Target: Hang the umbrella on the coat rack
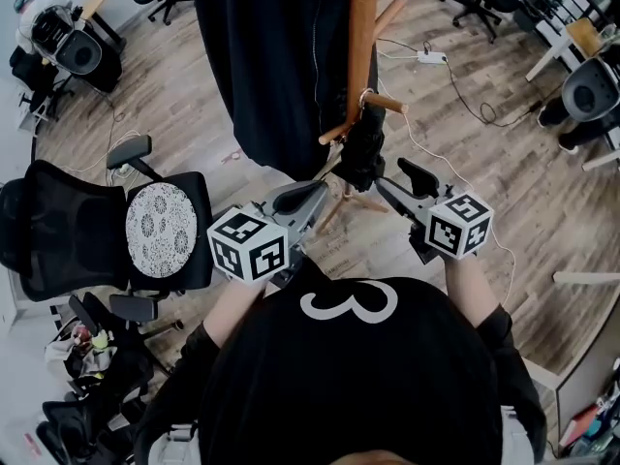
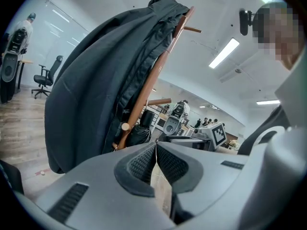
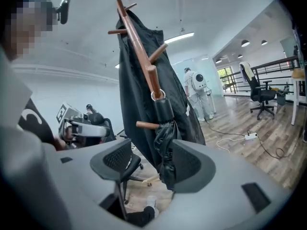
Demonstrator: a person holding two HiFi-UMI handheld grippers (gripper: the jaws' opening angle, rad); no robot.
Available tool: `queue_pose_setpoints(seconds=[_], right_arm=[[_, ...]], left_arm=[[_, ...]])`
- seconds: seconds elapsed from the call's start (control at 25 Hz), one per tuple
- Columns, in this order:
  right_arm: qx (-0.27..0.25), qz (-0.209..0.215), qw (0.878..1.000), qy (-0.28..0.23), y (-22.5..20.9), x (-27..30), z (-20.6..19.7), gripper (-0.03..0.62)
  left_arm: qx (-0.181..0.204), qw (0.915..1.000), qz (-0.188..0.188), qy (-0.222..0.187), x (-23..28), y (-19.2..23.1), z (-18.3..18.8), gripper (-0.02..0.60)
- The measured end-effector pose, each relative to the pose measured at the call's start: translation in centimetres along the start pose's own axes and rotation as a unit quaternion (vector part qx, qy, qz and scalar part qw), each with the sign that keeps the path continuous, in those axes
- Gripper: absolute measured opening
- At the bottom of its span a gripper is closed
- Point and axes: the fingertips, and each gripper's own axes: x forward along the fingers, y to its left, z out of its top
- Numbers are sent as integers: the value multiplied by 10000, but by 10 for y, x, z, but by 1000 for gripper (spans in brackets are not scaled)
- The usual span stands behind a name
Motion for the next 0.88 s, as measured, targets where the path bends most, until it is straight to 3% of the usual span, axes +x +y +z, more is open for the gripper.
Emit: queue_pose_setpoints(seconds=[0.16,0.24,0.32,0.4,0.68,0.88], right_arm=[[-192,259,9994,-158,24,-30,14,281],[-260,323,9987,-292,35,-44,24,251],[-343,252,9977,-521,43,-59,37,91],[-462,234,9957,-774,50,-74,48,40],[-428,785,9924,-847,83,-102,52,29],[-333,824,9930,-783,92,-105,44,28]], left_arm=[[78,9999,-84,-6,5,-20,-1,18],[132,9998,-128,-12,6,-32,-1,18],[210,9996,-175,-29,6,-45,1,18],[297,9993,-213,-57,4,-58,3,18],[611,9972,-318,-306,-7,-90,12,18],[793,9949,-508,-370,-12,-105,12,18]])
